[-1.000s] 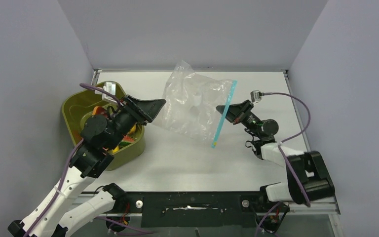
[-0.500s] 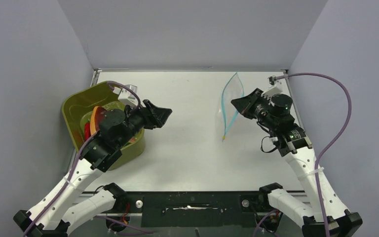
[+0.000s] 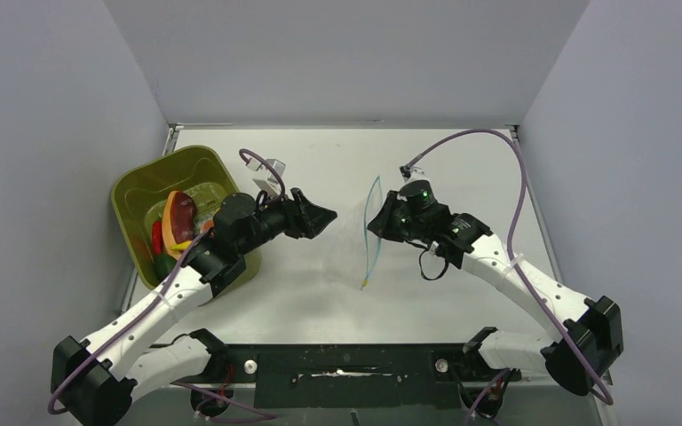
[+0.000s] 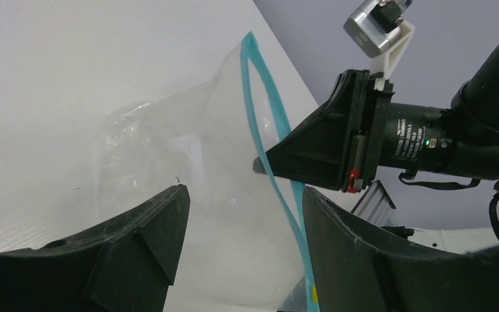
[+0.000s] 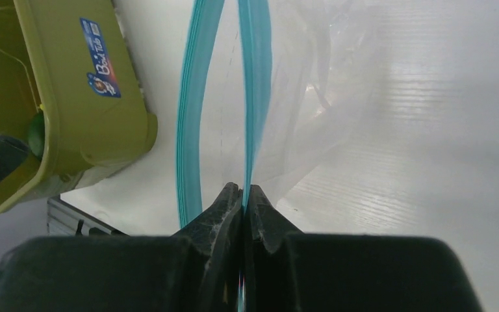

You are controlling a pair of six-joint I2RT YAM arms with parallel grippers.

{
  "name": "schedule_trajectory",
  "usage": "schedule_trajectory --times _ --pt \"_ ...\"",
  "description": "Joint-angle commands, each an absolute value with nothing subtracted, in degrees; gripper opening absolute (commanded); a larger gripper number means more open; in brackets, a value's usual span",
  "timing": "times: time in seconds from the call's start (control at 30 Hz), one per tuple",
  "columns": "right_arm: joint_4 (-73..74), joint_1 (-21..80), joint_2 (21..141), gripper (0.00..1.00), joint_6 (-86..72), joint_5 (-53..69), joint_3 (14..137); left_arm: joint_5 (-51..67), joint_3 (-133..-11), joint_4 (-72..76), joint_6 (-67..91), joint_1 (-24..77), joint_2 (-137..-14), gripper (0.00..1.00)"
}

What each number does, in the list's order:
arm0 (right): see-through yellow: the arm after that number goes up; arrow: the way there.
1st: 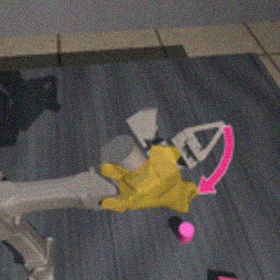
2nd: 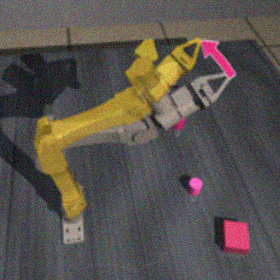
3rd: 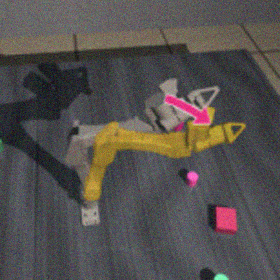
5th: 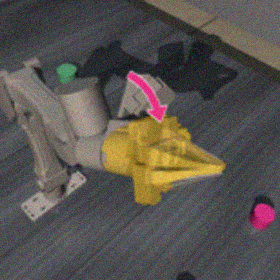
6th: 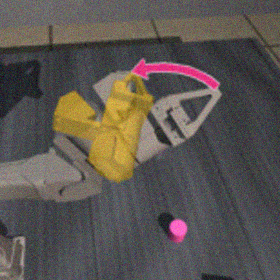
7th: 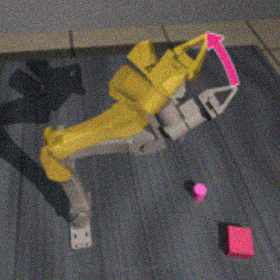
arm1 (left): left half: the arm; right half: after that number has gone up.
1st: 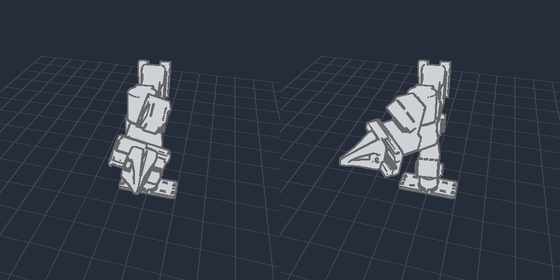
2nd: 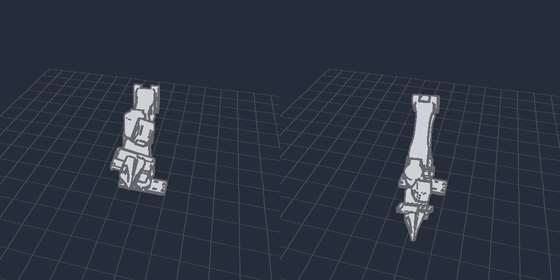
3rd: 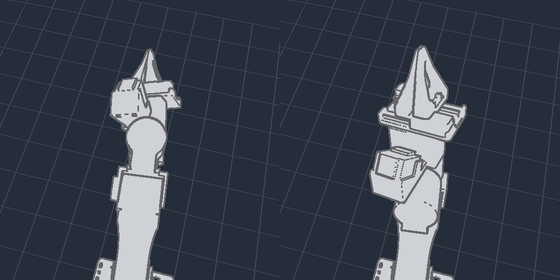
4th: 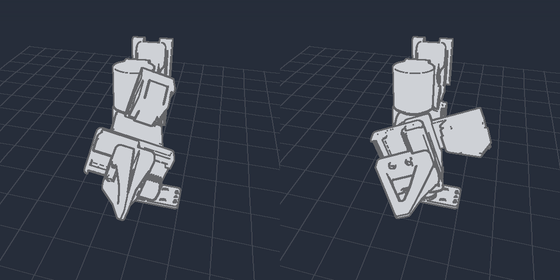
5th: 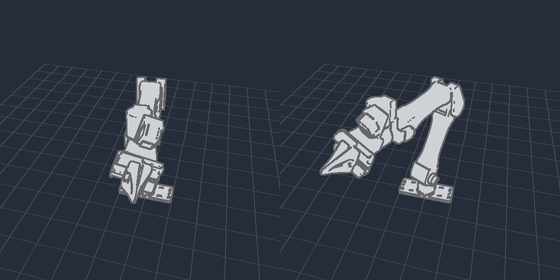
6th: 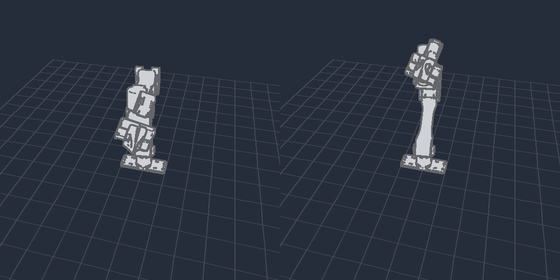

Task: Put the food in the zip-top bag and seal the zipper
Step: Open the zipper of the food storage bag.

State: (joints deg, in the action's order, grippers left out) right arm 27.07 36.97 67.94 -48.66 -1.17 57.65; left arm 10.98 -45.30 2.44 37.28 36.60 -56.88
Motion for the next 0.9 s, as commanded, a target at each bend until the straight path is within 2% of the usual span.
schedule_trajectory --times 0.0,0.4,0.63,0.7,0.8,0.83,0.87 --pt "22.8 40.7 70.4 0.00 -49.1 -5.4 62.9 13.2 -45.3 10.9 38.4 36.5 -58.1 0.64" --pt "19.4 45.8 72.8 0.00 -48.6 -7.7 65.8 12.5 -45.6 15.7 38.9 37.2 -64.7 0.64" --pt "19.3 46.7 73.5 0.00 -48.3 -8.1 66.3 9.9 -46.2 15.5 37.4 38.3 -68.5 0.58" --pt "19.9 46.8 73.6 0.00 -48.3 -8.3 66.4 7.8 -46.7 13.8 36.0 39.0 -69.3 0.47" --pt "22.4 46.8 73.5 0.01 -48.2 -9.9 66.8 5.0 -47.5 11.4 34.5 39.5 -69.4 0.11" --pt "23.7 46.7 73.4 0.07 -48.2 -10.7 67.1 4.3 -47.7 10.7 34.2 39.6 -69.2 0.02" --pt "25.0 46.7 73.3 0.10 -48.3 -11.7 67.3 3.6 -47.8 10.3 34.1 39.7 -68.8 0.00"
